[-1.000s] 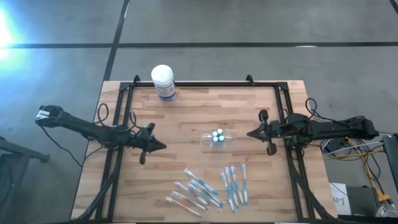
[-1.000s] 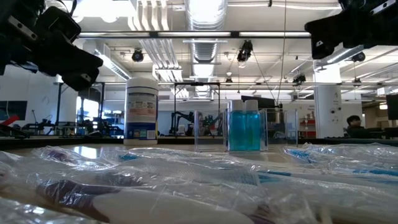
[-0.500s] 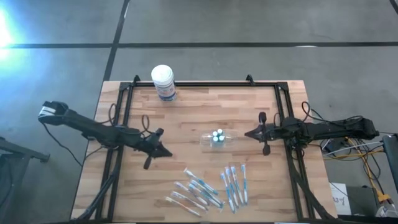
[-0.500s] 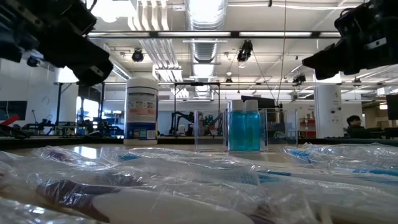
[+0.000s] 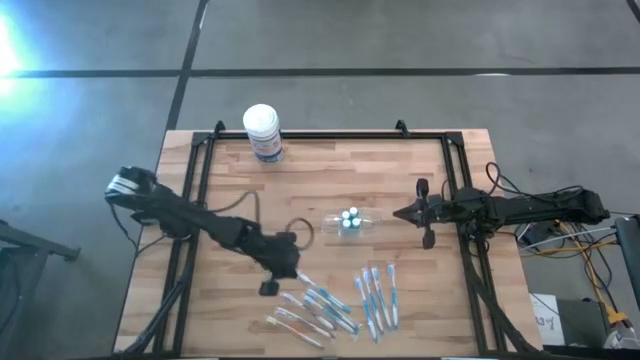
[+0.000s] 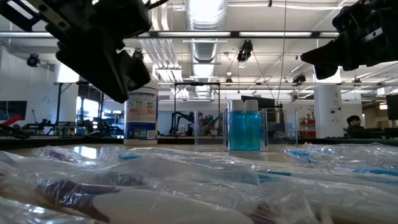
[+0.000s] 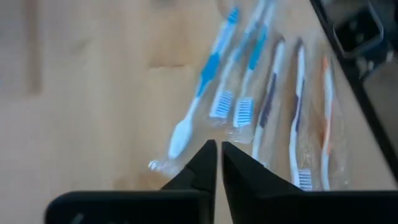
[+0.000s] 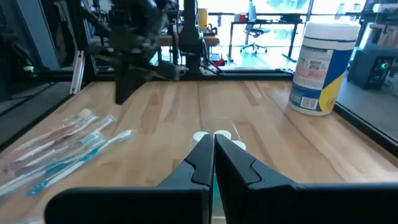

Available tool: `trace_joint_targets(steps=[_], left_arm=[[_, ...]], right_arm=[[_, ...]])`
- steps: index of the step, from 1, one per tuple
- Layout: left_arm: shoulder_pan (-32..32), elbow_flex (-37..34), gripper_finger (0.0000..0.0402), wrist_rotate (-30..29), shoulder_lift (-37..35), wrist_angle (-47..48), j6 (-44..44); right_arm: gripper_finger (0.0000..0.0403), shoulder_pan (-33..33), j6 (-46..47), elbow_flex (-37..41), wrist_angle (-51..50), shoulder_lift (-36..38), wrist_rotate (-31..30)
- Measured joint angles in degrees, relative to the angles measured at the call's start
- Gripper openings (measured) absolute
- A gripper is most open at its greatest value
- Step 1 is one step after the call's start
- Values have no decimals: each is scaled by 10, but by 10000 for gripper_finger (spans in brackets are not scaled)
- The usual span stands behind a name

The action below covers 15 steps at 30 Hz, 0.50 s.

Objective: Pick & Place toothbrushing station
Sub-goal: Put the blue toothbrush into the transparent organizer

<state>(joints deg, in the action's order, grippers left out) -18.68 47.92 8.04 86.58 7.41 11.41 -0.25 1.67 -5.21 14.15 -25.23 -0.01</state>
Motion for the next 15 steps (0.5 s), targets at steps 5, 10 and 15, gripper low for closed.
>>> trace_joint_targets(steps=[5, 10, 15], left_arm=[[-9, 93, 85, -17, 71, 62, -71], [-7, 131, 150, -49, 112, 92, -110], [-4, 137, 199, -49, 129, 127, -112]], right_arm=[[9, 0, -8, 0, 3, 0, 0], [9, 0, -24, 0, 2, 0, 0], [9, 0, -32, 0, 0, 0, 1]])
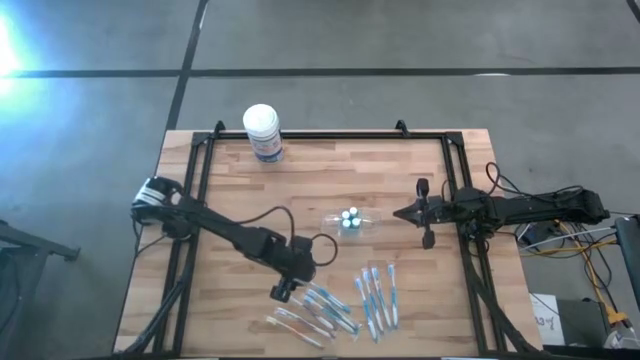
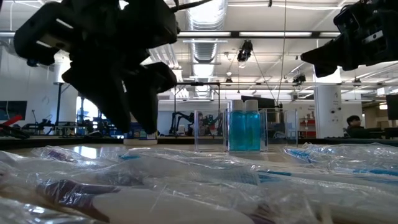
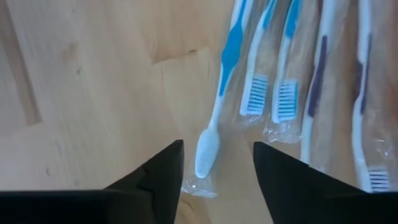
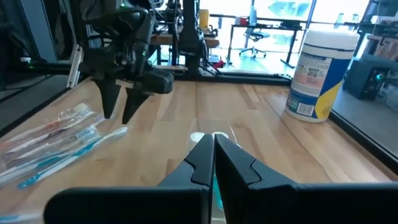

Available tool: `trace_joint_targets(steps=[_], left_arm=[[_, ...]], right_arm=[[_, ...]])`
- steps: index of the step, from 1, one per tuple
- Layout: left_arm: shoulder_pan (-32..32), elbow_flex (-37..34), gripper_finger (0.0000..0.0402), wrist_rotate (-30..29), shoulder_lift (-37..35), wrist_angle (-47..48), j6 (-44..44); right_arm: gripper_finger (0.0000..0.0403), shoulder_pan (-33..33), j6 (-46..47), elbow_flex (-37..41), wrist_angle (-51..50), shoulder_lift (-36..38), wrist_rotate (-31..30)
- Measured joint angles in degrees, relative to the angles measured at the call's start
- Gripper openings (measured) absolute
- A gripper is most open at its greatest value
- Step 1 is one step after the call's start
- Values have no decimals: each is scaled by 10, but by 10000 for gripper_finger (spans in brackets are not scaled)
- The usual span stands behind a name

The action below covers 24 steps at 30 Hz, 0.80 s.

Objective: Pick & Place toothbrushing station
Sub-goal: Put the blue toothbrush into the transparent organizer

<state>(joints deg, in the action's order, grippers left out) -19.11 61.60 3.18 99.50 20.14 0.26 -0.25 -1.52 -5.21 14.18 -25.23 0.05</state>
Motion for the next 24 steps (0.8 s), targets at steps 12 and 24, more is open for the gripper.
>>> trace_joint_targets(steps=[12, 24], left_arm=[[6, 0, 218, -3, 39, -3, -37], [16, 1, 169, -17, 45, -3, -44]], right_arm=[[9, 0, 0, 0, 9, 0, 0], [9, 0, -6, 0, 11, 0, 0]])
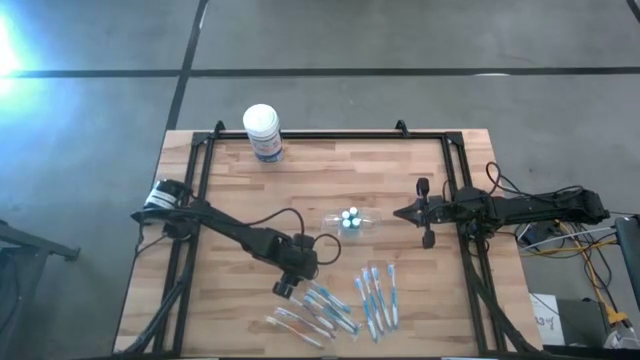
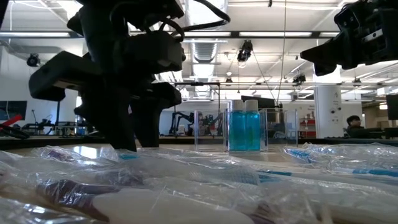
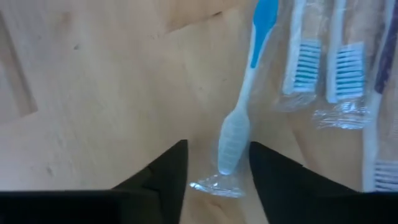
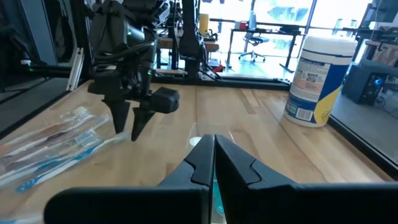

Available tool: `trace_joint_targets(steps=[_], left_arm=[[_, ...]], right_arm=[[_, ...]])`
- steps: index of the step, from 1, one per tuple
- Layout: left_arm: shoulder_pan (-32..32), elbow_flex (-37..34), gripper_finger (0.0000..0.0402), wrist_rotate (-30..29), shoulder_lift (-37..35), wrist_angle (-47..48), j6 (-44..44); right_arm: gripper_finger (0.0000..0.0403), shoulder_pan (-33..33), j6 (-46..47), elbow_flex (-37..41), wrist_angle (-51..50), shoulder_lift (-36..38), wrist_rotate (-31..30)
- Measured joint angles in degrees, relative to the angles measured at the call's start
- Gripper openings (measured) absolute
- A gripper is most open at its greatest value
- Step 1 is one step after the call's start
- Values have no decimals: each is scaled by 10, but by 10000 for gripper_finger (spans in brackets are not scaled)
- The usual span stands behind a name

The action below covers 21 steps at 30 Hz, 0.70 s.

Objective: Pick & Place toothbrushing station
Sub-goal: Put the blue toothbrush into the transparent organizer

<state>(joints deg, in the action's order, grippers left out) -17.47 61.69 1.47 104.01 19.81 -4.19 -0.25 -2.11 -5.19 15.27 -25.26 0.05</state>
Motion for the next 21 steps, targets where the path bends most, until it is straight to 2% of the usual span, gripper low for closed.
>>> trace_joint_targets(steps=[10, 17, 21], left_arm=[[1, 0, 9, 10, 0, -1, 0], [1, 14, 4, -3, -2, 38, 3], [1, 50, 4, -48, -2, 106, 8]], right_arm=[[8, 0, -11, 1, 20, 0, 0], [8, 0, -14, 1, 36, -1, 0], [8, 0, -13, 1, 35, -5, -1]])
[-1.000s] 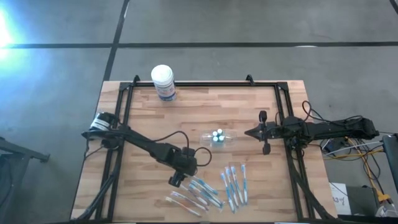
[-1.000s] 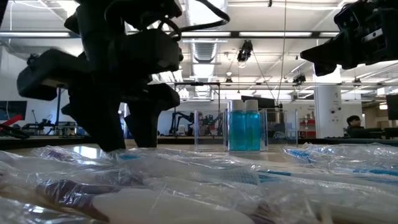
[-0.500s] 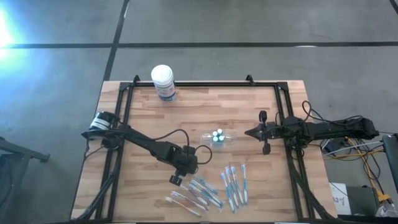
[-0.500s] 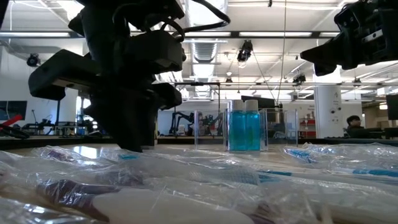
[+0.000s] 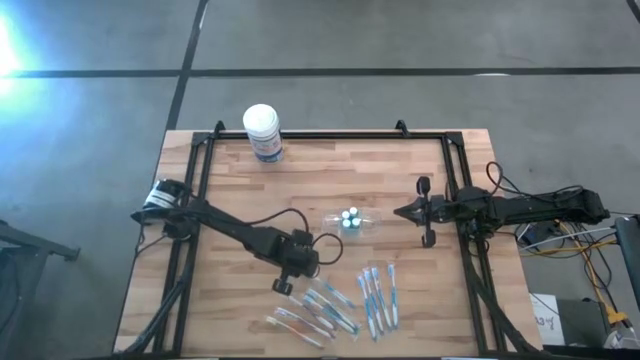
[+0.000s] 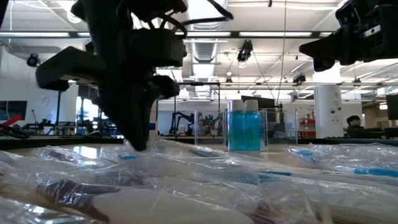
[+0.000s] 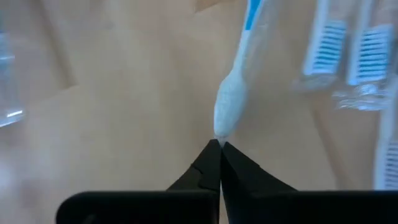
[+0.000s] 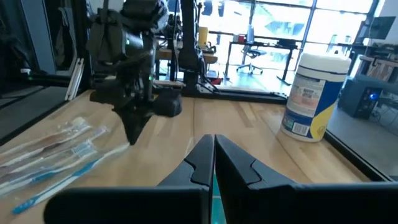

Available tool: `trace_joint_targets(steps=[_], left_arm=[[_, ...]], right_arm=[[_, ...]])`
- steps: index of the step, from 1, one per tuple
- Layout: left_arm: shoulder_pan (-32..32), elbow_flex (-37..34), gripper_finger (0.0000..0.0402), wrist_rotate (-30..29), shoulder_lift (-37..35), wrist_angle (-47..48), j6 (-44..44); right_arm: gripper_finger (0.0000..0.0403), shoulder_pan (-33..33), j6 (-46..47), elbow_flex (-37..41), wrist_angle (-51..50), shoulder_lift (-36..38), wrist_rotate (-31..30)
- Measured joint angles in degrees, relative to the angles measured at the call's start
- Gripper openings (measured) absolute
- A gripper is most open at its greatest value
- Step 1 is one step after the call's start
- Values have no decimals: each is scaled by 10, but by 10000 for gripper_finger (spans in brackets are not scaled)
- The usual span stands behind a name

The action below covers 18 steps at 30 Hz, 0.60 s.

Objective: Pick & Place toothbrushing station
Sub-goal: Put the blue toothbrush into the transparent organizer

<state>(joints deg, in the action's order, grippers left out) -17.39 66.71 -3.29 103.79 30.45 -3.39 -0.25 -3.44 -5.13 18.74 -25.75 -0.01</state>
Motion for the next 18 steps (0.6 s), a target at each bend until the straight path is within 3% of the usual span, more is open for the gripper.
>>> trace_joint_targets(steps=[10, 18], left_arm=[[-15, 182, 2, -192, 0, 234, 24], [-37, 324, 2, -364, -1, 331, 18]], right_arm=[[8, 2, 72, -12, -8, -21, 1], [8, 18, 97, -105, -33, -150, 19]])
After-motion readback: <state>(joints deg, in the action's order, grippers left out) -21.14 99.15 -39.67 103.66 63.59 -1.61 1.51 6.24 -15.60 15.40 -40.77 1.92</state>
